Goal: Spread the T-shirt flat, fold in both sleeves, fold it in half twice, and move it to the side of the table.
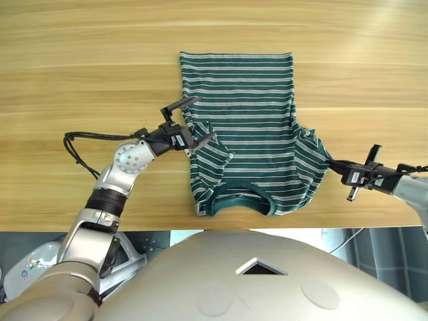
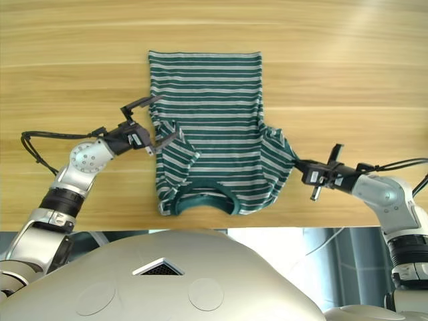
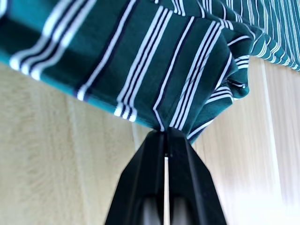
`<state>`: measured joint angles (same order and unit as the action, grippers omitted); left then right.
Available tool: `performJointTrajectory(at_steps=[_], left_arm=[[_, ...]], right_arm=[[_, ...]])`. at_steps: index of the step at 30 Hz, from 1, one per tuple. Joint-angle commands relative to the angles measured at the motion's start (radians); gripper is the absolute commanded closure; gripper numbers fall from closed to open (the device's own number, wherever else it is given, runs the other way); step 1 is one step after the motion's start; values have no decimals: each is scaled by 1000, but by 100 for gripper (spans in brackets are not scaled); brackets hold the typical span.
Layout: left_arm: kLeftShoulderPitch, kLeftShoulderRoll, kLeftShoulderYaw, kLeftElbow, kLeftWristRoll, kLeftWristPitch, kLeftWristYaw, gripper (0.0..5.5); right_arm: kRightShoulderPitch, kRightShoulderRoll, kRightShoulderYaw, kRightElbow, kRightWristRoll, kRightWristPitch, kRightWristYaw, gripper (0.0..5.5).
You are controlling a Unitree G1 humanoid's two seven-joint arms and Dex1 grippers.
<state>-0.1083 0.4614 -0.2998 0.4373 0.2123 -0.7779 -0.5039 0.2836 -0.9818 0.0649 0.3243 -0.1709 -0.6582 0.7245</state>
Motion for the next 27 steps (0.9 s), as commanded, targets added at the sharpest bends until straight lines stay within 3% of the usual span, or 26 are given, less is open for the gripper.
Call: performJointTrajectory(at_steps=[1,13,27], left_arm=[[-3,2,-2,-11,9,8,1,84],[10,-13,-17,-25,14,15,5,84],[3,-24,-13,-6,20,14,10,84]], right_arm=[[18,-50,-35,-20,38,-4,31,547],[4,-80,-57,-234,129,-9,127,547],[-277,31,160,-283,48,58,244,547]])
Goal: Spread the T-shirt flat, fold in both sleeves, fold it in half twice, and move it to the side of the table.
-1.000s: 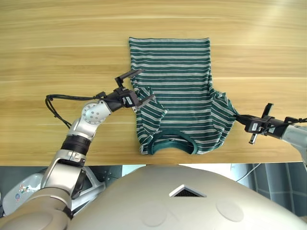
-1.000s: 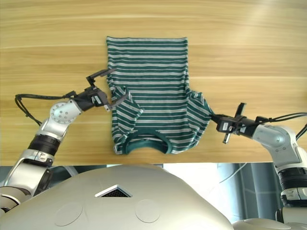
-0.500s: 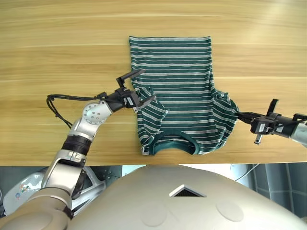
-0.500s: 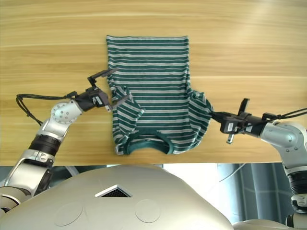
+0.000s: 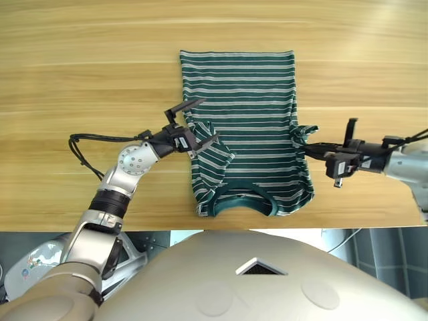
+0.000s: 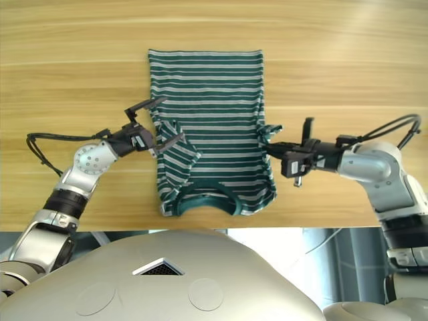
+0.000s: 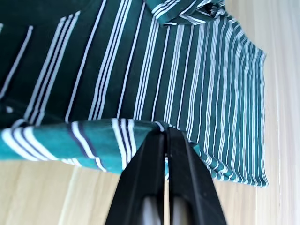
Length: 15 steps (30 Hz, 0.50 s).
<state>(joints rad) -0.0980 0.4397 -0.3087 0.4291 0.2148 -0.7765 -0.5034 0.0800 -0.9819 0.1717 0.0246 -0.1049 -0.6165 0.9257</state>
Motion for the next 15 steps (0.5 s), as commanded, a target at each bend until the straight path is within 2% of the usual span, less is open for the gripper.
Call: performJointTrajectory(at_steps=[1,15], left_arm=[[-8,-5,-4,3,19,13,11,84],[-16,-6,1,17,22,5,12,84]], right_arm=[[-95,43,74,22,-25,20,55,547],[-279,180,201,130,-99,48,76,547]])
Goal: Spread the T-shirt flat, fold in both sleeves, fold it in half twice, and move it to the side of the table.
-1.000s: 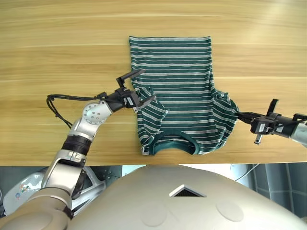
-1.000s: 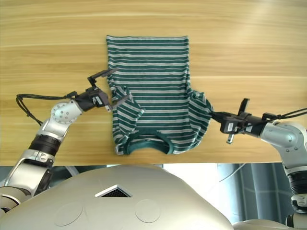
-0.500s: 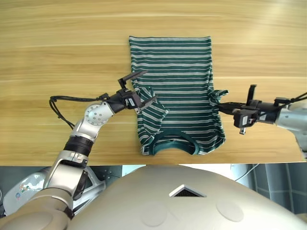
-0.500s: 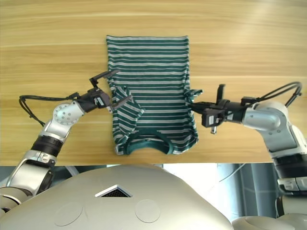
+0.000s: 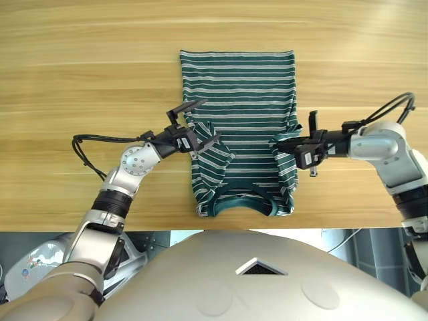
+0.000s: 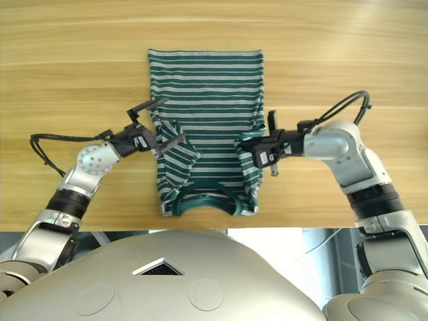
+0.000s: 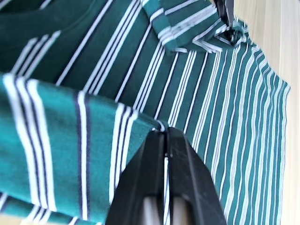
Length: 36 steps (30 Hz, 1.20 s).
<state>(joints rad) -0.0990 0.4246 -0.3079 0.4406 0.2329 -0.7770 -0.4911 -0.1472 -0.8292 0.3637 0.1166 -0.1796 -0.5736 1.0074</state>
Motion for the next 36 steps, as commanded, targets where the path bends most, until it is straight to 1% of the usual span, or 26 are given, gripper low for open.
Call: performJointTrajectory(at_steps=[1,6,10,15,16,18,22,23,27,28,30,32,33,36], left_arm=[[-16,9,0,6,3,6,-1,84],[-20,10,0,9,1,4,-4,84],[-18,13,0,8,-2,2,-6,84],[-14,16,0,5,-5,3,-9,84],[-14,16,-1,5,-6,3,-10,84],[-15,16,-2,7,-8,2,-12,84],[-16,14,-4,11,-14,2,-18,84],[-15,13,-6,11,-19,2,-22,84],[-6,13,-19,1,-48,3,-62,84],[0,16,-23,-12,-75,7,-86,84],[15,26,-36,-39,-140,15,-149,50],[32,36,-47,-79,-215,23,-212,25],[45,46,-44,-114,-269,31,-244,11],[89,108,2,-238,-459,76,-342,10]], right_arm=[[-60,36,14,50,-32,4,-10,547],[-78,76,47,87,-80,-1,-23,547],[-59,77,77,86,-99,-5,-11,547],[-29,56,96,65,-61,20,36,547],[-26,57,93,63,-55,21,38,524],[-27,67,81,58,-43,28,30,497],[-37,84,70,57,-28,33,6,414],[-39,89,66,56,-24,35,-1,402],[-44,112,62,72,-27,41,-27,314],[-42,118,59,78,-26,40,-33,300],[-38,134,53,74,-2,41,-40,262],[-28,133,36,45,46,41,-35,235],[-23,121,16,25,80,41,-31,215],[18,58,-79,-44,213,38,-7,165]])
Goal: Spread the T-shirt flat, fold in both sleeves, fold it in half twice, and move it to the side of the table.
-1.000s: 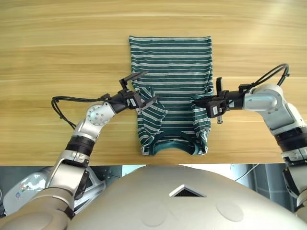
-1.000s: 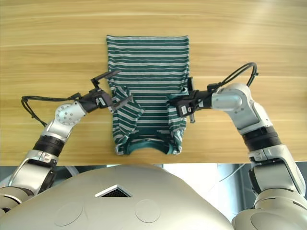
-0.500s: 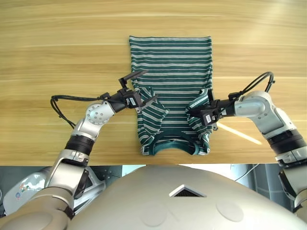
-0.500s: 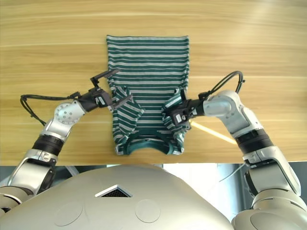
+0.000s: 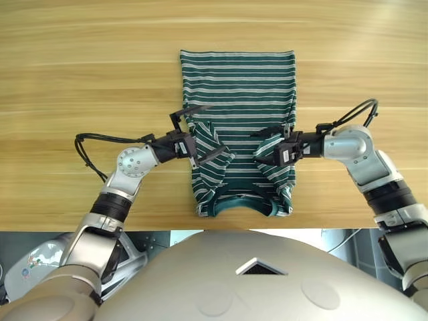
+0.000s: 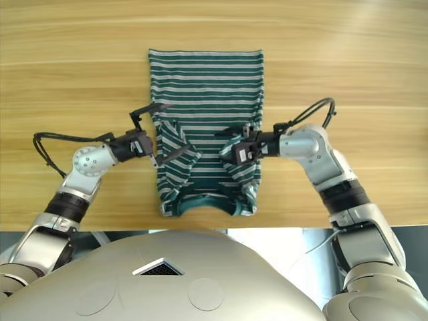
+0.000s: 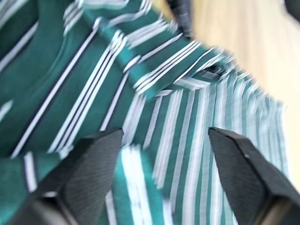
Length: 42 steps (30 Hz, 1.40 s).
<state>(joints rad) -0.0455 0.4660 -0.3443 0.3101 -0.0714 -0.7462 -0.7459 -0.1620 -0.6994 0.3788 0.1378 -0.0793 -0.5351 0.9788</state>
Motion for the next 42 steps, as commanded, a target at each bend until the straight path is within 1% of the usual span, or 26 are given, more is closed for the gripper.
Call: performJointTrajectory(at_steps=[1,2,4,8,11,13,18,23,32,39,42], left_arm=[[53,90,54,-144,-209,61,-118,10],[76,112,67,-174,-259,76,-149,10],[123,146,91,-215,-339,98,-208,10],[196,181,129,-174,-395,127,-314,10],[193,166,140,-52,-353,120,-354,10],[195,139,122,-5,-326,112,-382,10],[174,80,107,87,-251,96,-394,10],[186,51,89,84,-231,106,-423,10],[204,51,83,72,-198,100,-429,10],[196,43,67,126,-126,73,-412,10],[188,47,50,157,-48,49,-380,10]], right_arm=[[55,-95,-125,-84,152,-3,29,150],[81,-115,-153,-96,191,-8,39,122],[137,-144,-198,-105,253,-14,54,86],[231,-140,-223,-32,291,-41,77,14],[265,-101,-196,29,277,-51,86,11],[272,-76,-179,81,266,-63,96,11],[291,-69,-161,119,254,-71,128,11],[309,-67,-158,129,246,-75,143,11],[302,-46,-148,155,231,-84,139,11],[289,-38,-140,173,219,-89,136,11],[284,-36,-139,177,218,-91,138,11]])
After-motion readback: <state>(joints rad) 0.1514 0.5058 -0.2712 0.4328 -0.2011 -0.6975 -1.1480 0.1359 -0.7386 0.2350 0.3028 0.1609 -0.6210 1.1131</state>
